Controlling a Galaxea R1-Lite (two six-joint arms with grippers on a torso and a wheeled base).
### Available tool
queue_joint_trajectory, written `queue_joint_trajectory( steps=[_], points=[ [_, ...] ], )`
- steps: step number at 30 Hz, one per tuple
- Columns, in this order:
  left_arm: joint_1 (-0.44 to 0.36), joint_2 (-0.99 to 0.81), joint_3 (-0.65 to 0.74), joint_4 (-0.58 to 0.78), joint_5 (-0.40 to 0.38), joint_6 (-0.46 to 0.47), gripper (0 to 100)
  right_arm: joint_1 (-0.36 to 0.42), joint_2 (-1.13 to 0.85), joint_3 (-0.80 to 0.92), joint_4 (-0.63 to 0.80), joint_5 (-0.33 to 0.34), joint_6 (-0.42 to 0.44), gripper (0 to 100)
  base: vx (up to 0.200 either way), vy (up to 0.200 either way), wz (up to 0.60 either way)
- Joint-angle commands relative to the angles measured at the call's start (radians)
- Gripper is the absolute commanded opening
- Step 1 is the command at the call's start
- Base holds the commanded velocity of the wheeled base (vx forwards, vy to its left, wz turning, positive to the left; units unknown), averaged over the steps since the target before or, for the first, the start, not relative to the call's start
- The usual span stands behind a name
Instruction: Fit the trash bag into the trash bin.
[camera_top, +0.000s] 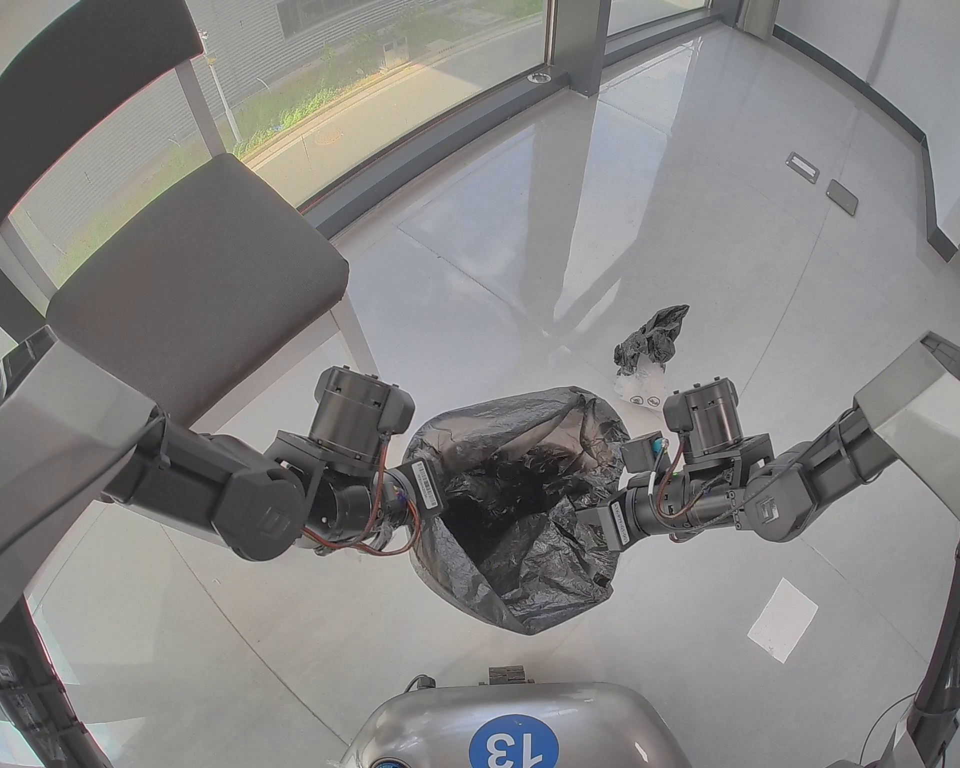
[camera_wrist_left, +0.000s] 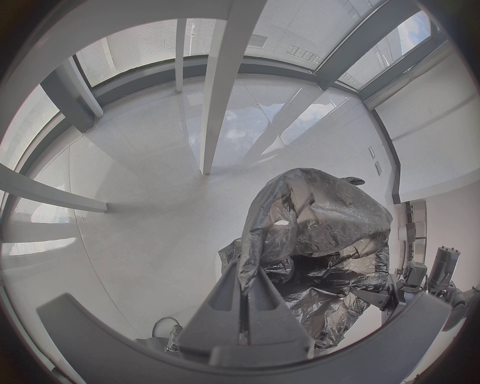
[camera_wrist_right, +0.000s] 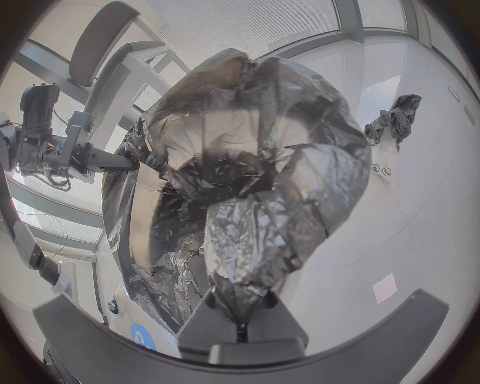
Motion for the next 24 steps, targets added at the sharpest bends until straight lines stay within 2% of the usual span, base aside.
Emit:
queue_joint_trajectory(
  steps=[1, 16, 24],
  points=[
    [0.024, 0.016, -0.024, -0.003, 0.000, 0.003, 0, -0.010, 0.070, -0.043, 0.009, 0.000, 0.000, 0, 0.000, 0.000, 0.00],
    [0.079, 0.134, -0.207, 0.004, 0.002, 0.003, 0, -0.113, 0.089, -0.097, 0.010, 0.000, 0.003, 0, 0.000, 0.000, 0.00],
    [0.079, 0.129, -0.199, 0.007, 0.003, 0.002, 0, -0.142, 0.080, -0.100, 0.046, 0.000, 0.000, 0, 0.000, 0.000, 0.00]
  ],
)
